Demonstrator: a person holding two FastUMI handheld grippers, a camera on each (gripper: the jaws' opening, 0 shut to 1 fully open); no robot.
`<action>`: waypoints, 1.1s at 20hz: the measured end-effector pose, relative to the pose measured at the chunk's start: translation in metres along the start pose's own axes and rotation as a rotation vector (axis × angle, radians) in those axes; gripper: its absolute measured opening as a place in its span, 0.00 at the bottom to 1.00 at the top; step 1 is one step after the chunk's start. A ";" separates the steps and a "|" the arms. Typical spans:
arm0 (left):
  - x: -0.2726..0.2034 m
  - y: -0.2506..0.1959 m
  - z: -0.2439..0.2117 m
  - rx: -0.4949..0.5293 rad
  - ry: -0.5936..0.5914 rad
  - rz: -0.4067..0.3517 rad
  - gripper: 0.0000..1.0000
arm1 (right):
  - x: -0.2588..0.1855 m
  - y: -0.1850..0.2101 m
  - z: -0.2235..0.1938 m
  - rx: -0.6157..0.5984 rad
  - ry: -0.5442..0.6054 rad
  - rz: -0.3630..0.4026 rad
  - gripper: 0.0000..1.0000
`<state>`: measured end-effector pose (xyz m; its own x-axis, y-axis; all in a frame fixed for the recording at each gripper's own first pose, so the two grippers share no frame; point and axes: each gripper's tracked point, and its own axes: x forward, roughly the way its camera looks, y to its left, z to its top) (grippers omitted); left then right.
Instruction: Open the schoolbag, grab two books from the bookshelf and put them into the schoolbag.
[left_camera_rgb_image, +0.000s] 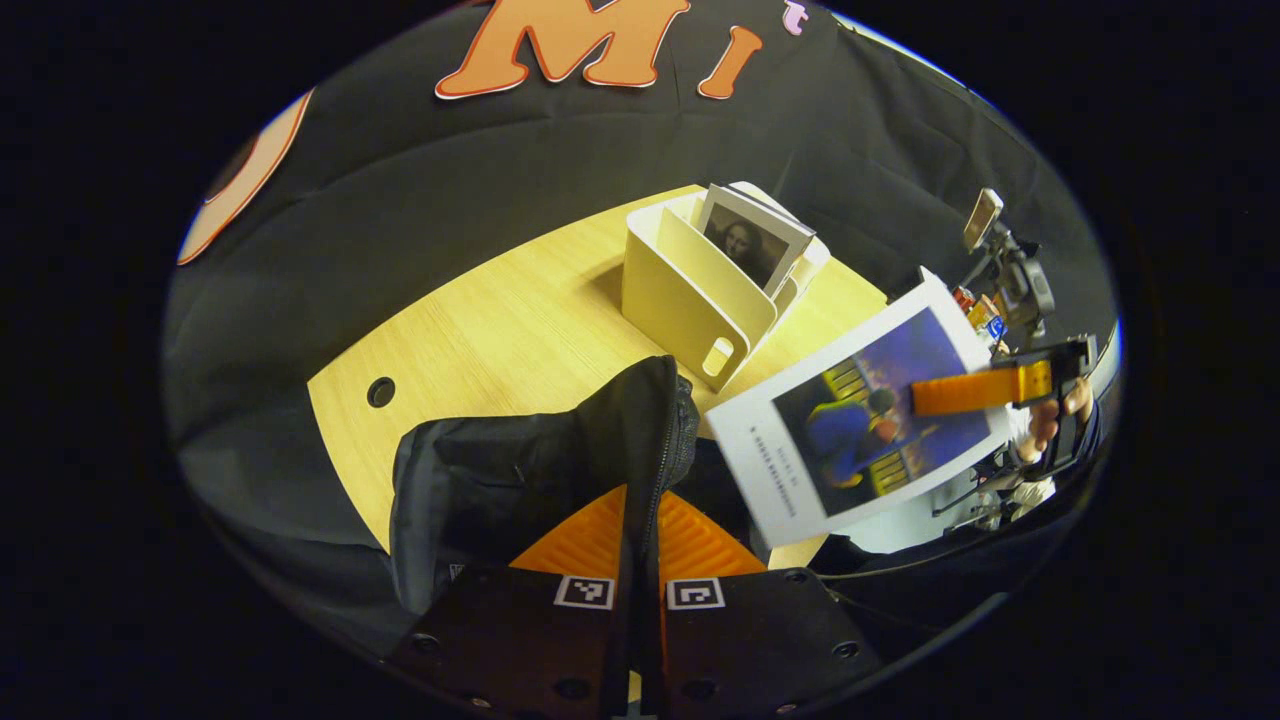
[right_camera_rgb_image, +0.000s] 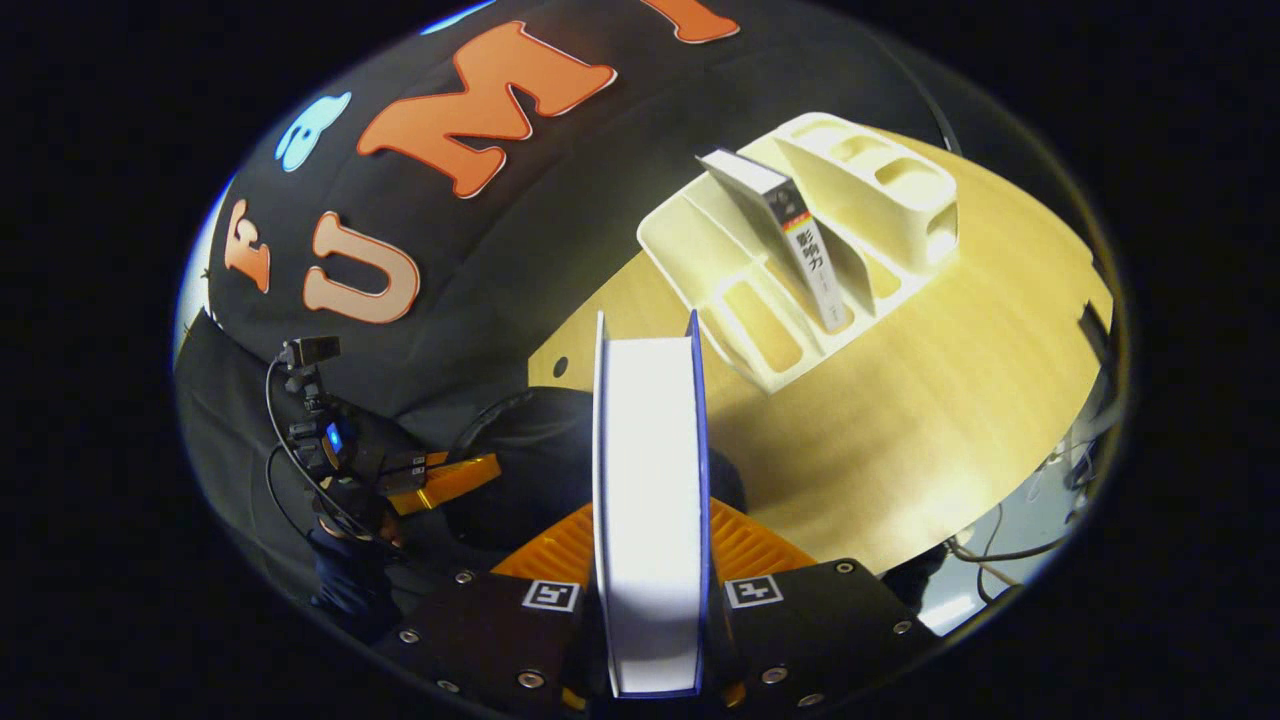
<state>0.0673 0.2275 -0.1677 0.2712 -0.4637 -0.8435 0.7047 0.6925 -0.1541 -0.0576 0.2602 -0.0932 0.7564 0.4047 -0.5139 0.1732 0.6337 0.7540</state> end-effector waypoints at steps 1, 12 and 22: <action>0.001 -0.003 0.002 -0.006 -0.009 0.000 0.05 | 0.012 0.001 -0.006 0.021 0.002 0.027 0.38; 0.008 -0.017 0.002 -0.103 -0.048 -0.009 0.06 | 0.136 0.027 -0.049 0.228 -0.043 0.244 0.38; 0.018 -0.025 -0.002 -0.141 -0.063 -0.041 0.05 | 0.213 0.047 -0.065 0.377 -0.102 0.317 0.38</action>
<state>0.0536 0.2027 -0.1801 0.2878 -0.5241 -0.8015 0.6180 0.7410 -0.2626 0.0701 0.4191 -0.1937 0.8630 0.4605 -0.2075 0.1270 0.1999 0.9716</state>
